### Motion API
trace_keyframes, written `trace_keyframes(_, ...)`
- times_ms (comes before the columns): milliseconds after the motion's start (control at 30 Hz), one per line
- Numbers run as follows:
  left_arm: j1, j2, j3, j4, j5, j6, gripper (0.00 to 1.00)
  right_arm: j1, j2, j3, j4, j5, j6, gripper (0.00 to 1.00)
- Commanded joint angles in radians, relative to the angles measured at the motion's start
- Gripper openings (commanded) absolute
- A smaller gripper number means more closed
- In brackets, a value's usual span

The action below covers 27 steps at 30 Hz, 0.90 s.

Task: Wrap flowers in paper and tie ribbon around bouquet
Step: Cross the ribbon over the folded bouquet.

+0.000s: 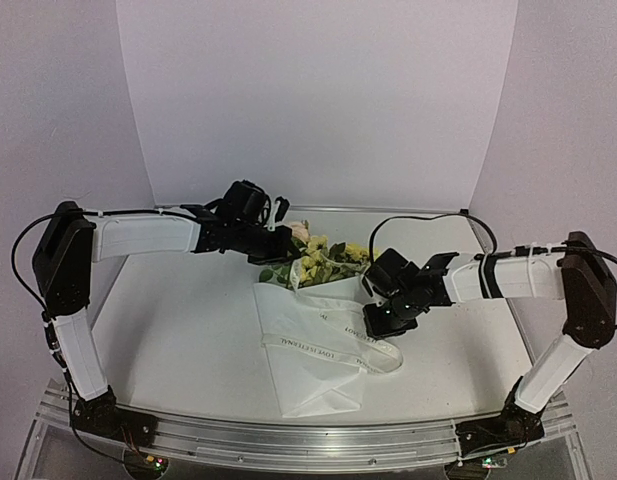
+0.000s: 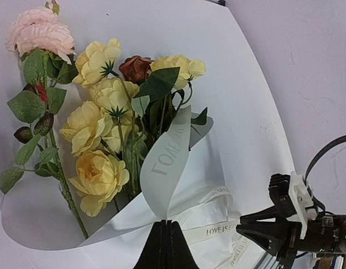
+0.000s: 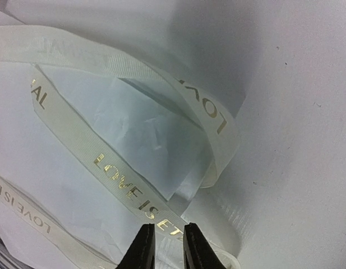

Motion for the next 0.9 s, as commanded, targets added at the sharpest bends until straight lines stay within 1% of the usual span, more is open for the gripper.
trace_keyframes(0,0.004,-0.063,-0.027,0.083,0.039,-0.002,0.0,0.004,-0.048,-0.012,-0.011,0.007,0.012,0.19)
trace_keyframes(100,0.005,-0.067,-0.038,0.092,0.043,0.002,0.0,0.003,-0.041,-0.016,-0.008,0.016,-0.008,0.41)
trace_keyframes(133,0.005,-0.067,-0.039,0.094,0.046,0.002,0.0,0.003,-0.035,-0.017,-0.005,0.016,-0.017,0.47)
trace_keyframes(167,0.006,-0.067,-0.039,0.096,0.048,0.001,0.0,0.004,-0.022,-0.019,0.0,0.013,-0.029,0.51)
trace_keyframes(233,0.004,-0.067,-0.039,0.098,0.052,0.001,0.0,0.003,0.0,-0.03,0.014,-0.001,-0.046,0.53)
trace_keyframes(433,0.005,-0.066,-0.045,0.1,0.059,0.0,0.0,0.003,0.039,-0.057,0.073,-0.03,-0.053,0.54)
trace_keyframes(500,0.004,-0.066,-0.047,0.104,0.061,-0.003,0.0,0.004,0.056,-0.047,0.073,-0.033,-0.052,0.51)
trace_keyframes(600,0.005,-0.066,-0.046,0.105,0.062,-0.004,0.0,0.003,0.063,-0.042,0.074,-0.026,-0.047,0.42)
trace_keyframes(767,0.005,-0.066,-0.044,0.108,0.065,-0.005,0.0,0.003,0.03,-0.055,0.073,0.003,-0.033,0.31)
trace_keyframes(867,0.005,-0.062,-0.044,0.11,0.07,-0.002,0.0,0.004,0.002,-0.067,0.073,0.016,-0.02,0.27)
